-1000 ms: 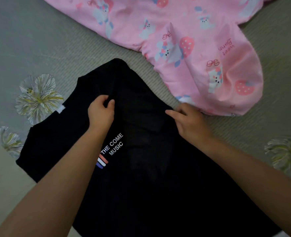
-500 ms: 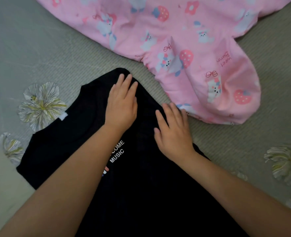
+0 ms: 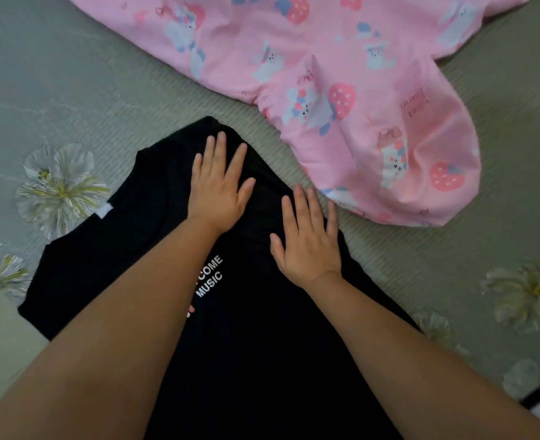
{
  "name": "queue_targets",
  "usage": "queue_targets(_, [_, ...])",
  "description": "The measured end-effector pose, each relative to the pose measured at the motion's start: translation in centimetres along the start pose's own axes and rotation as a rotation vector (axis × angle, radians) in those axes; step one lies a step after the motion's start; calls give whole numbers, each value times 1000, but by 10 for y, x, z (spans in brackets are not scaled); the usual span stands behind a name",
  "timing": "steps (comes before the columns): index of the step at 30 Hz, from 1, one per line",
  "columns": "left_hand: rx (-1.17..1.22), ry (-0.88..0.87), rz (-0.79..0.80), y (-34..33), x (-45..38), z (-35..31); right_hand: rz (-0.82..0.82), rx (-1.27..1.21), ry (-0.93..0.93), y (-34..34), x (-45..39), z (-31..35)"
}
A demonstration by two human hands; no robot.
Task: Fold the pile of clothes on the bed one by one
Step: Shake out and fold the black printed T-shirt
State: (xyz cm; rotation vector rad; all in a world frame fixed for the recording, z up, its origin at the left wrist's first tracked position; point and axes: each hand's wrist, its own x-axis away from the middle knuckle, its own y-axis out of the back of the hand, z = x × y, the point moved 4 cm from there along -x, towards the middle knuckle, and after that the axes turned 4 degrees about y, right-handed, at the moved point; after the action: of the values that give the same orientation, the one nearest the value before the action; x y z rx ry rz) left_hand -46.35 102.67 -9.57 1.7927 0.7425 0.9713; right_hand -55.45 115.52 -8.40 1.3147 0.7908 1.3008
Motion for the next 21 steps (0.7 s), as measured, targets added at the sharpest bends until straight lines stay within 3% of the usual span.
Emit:
queue_targets(5, [122, -19, -75, 16, 30, 5, 86, -61, 6, -13, -1, -1])
queue_targets(17, [170, 485, -30, -57, 234, -20, -22, -43, 56, -16, 0, -1])
queue_targets(21, [187, 559, -31, -83, 280, -40, -60, -144, 220, -8, 17, -8])
